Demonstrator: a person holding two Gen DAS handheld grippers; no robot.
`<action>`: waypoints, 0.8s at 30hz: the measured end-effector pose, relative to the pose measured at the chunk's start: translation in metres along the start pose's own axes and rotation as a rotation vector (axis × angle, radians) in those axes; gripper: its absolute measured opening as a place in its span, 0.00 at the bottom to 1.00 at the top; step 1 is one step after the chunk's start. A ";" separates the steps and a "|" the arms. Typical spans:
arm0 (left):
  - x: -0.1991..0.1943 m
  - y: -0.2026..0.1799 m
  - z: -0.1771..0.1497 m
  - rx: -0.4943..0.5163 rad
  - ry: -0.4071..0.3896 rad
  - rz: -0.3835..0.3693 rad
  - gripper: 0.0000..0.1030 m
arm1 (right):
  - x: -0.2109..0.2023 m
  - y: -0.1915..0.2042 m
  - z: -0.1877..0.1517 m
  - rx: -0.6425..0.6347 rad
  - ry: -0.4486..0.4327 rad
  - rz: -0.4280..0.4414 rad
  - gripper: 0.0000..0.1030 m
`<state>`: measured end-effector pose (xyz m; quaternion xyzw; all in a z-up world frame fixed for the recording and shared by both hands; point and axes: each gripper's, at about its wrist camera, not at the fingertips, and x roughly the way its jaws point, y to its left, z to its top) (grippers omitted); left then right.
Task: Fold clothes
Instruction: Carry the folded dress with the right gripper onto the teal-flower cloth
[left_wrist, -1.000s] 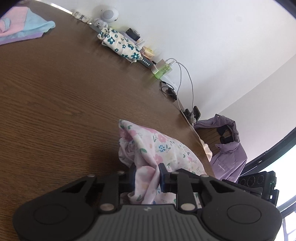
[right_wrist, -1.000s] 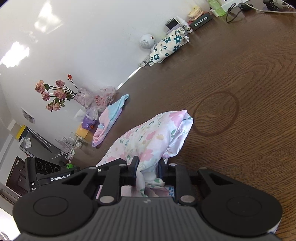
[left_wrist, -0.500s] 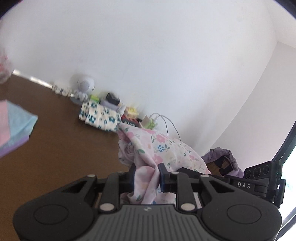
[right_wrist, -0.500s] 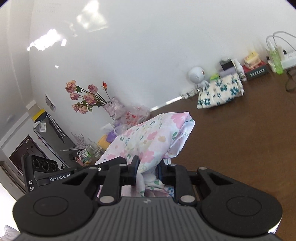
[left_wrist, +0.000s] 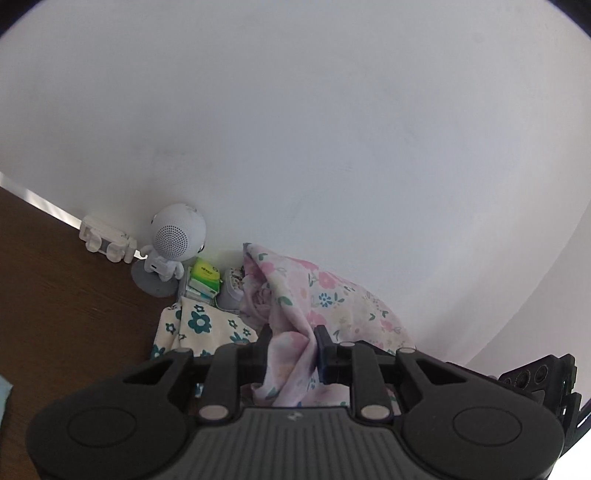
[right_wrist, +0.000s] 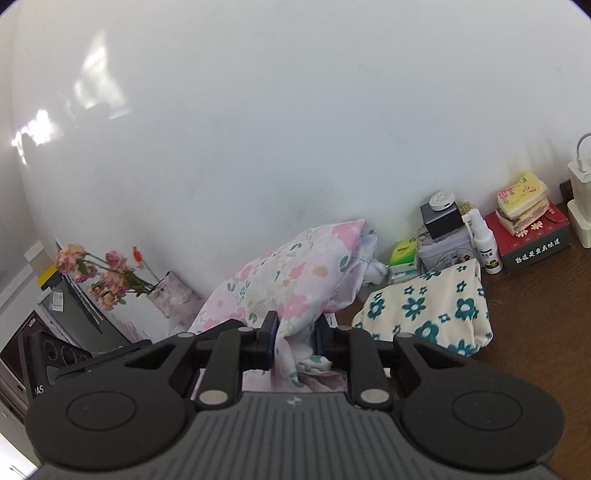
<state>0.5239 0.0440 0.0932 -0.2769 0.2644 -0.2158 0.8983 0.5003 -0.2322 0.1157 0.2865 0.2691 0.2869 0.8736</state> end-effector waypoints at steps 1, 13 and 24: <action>0.017 0.012 0.002 -0.020 0.010 -0.008 0.19 | 0.015 -0.015 0.005 0.021 0.004 -0.005 0.18; 0.112 0.095 -0.006 -0.175 0.056 0.036 0.30 | 0.117 -0.136 -0.004 0.188 0.051 -0.029 0.21; 0.063 0.049 0.034 0.145 -0.083 0.123 0.48 | 0.057 -0.075 0.004 -0.178 -0.110 -0.254 0.54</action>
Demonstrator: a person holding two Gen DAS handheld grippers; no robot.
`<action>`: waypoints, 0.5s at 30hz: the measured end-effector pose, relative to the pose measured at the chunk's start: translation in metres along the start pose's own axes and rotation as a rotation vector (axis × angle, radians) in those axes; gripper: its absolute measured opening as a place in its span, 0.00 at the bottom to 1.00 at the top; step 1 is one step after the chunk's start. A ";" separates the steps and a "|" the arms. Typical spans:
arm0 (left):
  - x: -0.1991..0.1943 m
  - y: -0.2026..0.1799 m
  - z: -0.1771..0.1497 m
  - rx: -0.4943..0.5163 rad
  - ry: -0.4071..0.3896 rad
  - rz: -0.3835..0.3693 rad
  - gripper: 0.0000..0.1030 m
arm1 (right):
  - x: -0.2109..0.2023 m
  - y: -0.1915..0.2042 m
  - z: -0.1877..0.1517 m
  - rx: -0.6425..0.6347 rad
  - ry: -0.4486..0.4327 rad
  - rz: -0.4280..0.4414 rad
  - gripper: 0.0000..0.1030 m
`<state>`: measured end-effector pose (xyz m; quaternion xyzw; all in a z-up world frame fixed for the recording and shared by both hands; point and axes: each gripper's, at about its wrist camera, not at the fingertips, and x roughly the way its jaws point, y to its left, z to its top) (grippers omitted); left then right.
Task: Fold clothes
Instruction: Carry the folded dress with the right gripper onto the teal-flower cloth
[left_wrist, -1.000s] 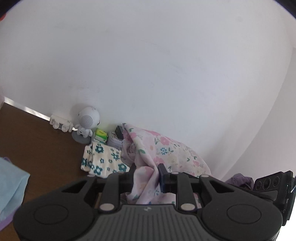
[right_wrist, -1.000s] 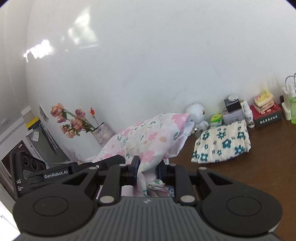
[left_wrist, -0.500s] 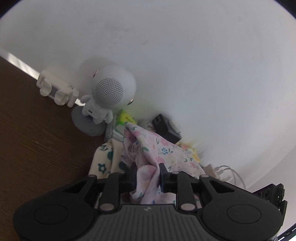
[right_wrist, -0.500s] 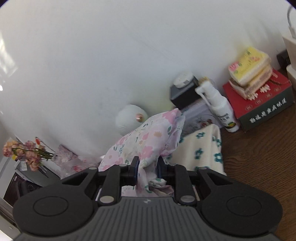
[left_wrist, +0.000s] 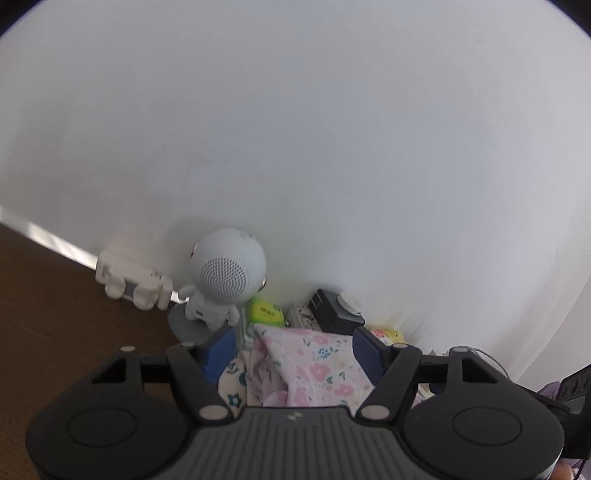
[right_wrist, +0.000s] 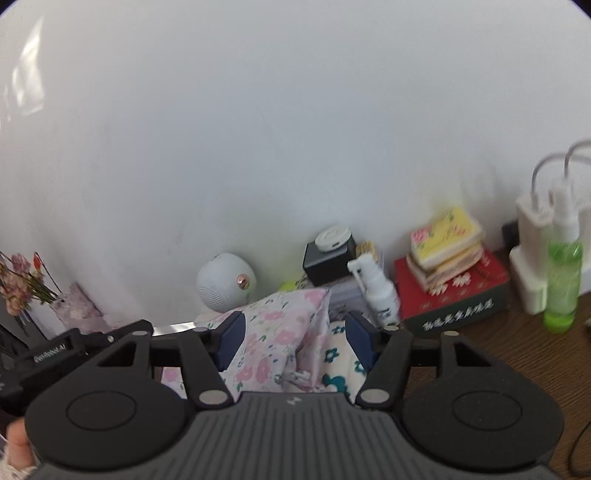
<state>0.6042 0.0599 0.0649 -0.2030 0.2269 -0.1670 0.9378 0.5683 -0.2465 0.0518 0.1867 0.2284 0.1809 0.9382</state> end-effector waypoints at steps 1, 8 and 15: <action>0.003 -0.005 0.002 0.024 0.007 -0.002 0.16 | -0.001 0.008 0.001 -0.045 -0.014 -0.012 0.44; 0.048 -0.022 -0.018 0.078 0.080 0.040 0.03 | 0.044 0.043 -0.005 -0.200 0.046 -0.059 0.08; 0.065 -0.019 -0.030 0.083 0.085 0.042 0.09 | 0.059 0.028 -0.028 -0.185 0.064 -0.111 0.08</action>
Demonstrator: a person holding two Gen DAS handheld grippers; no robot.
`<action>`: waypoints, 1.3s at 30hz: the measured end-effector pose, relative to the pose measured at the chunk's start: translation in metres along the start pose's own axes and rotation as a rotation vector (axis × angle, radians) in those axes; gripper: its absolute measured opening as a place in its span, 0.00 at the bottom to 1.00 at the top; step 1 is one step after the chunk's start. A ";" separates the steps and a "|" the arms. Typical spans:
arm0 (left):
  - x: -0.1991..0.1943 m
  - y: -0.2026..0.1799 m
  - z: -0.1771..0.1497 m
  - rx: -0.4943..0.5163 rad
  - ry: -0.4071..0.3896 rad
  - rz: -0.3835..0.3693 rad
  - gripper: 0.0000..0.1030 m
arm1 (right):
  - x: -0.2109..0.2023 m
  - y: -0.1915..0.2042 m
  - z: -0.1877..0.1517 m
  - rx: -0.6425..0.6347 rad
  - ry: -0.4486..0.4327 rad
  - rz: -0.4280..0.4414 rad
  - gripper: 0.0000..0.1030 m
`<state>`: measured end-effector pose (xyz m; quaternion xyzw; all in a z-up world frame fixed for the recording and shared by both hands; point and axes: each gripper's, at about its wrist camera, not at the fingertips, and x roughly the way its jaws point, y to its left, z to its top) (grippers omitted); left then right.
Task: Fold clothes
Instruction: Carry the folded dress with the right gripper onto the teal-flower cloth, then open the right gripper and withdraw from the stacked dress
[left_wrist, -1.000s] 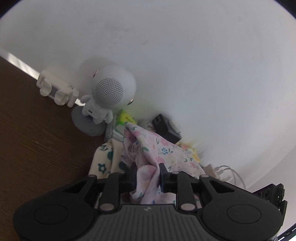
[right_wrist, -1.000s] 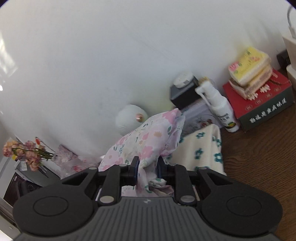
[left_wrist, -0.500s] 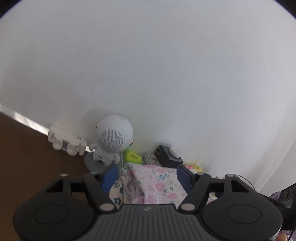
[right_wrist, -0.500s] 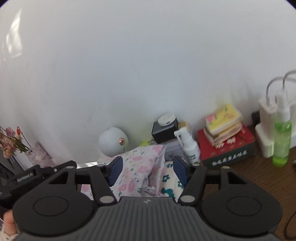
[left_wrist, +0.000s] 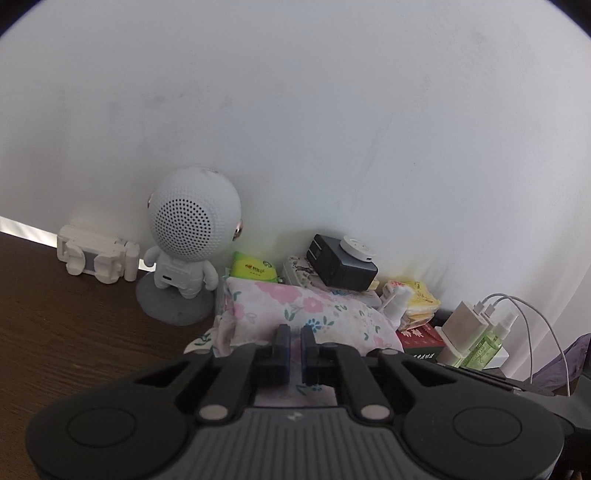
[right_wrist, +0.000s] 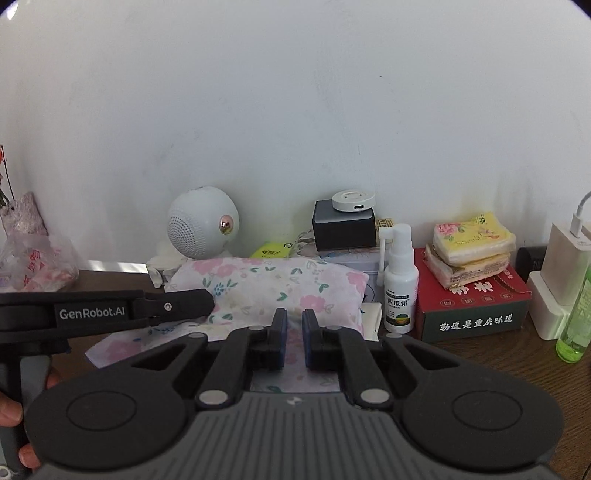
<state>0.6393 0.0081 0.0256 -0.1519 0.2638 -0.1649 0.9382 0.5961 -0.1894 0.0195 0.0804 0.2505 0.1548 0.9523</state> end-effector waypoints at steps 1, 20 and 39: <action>-0.005 -0.001 0.002 0.002 -0.006 -0.009 0.20 | -0.006 -0.001 0.001 0.010 -0.016 0.016 0.08; -0.162 -0.025 -0.052 0.235 -0.132 0.233 1.00 | -0.139 0.037 -0.033 -0.100 -0.137 -0.025 0.99; -0.368 -0.066 -0.182 0.208 -0.081 0.164 1.00 | -0.335 0.108 -0.135 -0.070 -0.086 -0.018 1.00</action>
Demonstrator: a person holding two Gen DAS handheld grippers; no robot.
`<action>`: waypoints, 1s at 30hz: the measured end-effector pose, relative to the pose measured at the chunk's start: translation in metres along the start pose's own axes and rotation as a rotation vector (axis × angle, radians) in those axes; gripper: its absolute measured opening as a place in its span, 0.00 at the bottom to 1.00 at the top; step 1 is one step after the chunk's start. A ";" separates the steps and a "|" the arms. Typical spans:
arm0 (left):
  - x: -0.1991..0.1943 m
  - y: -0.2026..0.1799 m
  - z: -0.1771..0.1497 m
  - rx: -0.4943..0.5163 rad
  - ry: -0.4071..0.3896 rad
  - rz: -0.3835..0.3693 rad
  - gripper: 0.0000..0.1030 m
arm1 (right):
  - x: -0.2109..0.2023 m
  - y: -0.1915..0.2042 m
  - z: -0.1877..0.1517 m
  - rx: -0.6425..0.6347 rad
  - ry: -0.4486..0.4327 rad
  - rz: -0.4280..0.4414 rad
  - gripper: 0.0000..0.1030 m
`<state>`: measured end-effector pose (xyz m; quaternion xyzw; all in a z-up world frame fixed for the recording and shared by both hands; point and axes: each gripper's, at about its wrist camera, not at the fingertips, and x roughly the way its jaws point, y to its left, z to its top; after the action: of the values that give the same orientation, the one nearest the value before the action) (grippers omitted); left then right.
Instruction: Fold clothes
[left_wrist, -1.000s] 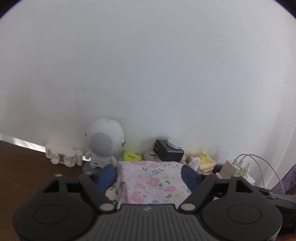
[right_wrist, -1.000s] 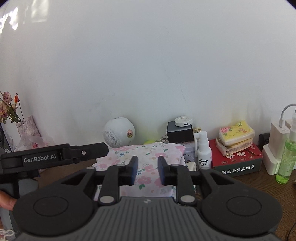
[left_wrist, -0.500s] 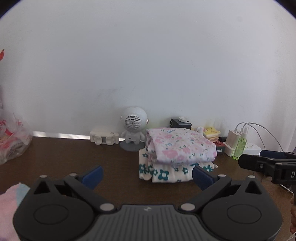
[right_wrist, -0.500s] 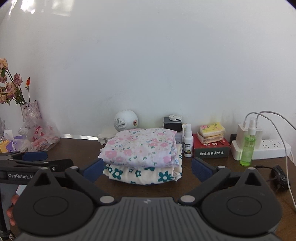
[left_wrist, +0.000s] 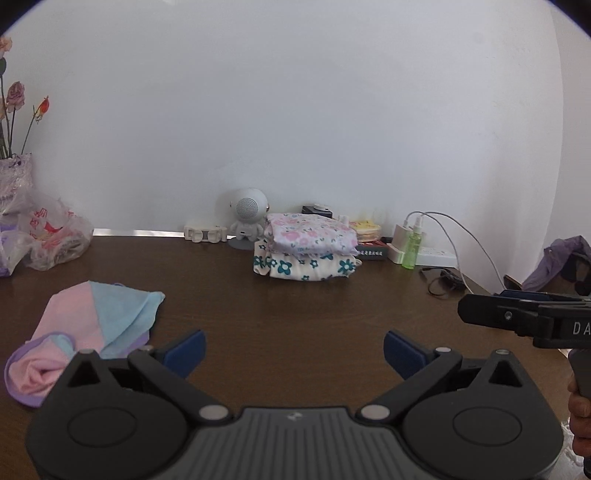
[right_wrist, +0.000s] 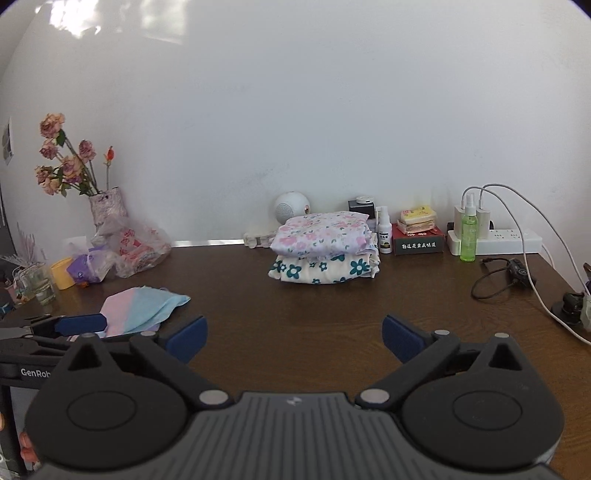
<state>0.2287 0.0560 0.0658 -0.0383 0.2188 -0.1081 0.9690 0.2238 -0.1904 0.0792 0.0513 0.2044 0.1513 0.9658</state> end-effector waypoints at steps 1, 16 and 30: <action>-0.011 -0.001 -0.007 -0.007 0.003 -0.006 1.00 | -0.013 0.006 -0.006 -0.009 -0.003 0.001 1.00; -0.135 -0.053 -0.099 -0.036 -0.038 -0.003 1.00 | -0.140 0.053 -0.093 -0.016 0.001 -0.068 1.00; -0.167 -0.067 -0.133 -0.005 -0.034 0.029 1.00 | -0.162 0.062 -0.143 0.052 0.103 -0.140 1.00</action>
<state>0.0108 0.0248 0.0232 -0.0394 0.2031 -0.0930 0.9739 0.0070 -0.1773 0.0206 0.0539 0.2609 0.0804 0.9605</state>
